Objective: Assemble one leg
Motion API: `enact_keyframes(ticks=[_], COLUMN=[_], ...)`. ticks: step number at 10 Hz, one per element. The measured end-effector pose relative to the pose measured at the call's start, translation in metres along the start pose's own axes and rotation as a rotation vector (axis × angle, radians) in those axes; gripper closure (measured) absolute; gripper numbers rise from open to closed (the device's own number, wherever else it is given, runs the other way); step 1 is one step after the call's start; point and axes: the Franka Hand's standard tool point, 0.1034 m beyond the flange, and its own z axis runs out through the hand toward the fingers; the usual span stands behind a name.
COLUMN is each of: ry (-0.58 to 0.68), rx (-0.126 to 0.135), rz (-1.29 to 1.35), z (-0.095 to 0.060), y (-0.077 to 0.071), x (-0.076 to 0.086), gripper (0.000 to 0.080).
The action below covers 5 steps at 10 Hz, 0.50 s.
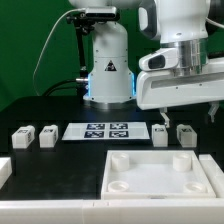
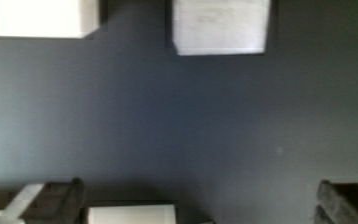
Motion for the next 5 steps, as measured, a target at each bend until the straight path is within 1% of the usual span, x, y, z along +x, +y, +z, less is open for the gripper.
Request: enact_keyframes(ticks=[3,4,5], ry=[-0.01,-0.165,-0.222], rx=[-0.001,-0.015,-0.015], rz=[-0.008,-0.028,-0.005], z=[0.001,0.004,0.005], y=[0.0,0.009,0.006], x=[-0.001,-0.011,-0.007], gripper=[0.0151,0.0151,0.0151])
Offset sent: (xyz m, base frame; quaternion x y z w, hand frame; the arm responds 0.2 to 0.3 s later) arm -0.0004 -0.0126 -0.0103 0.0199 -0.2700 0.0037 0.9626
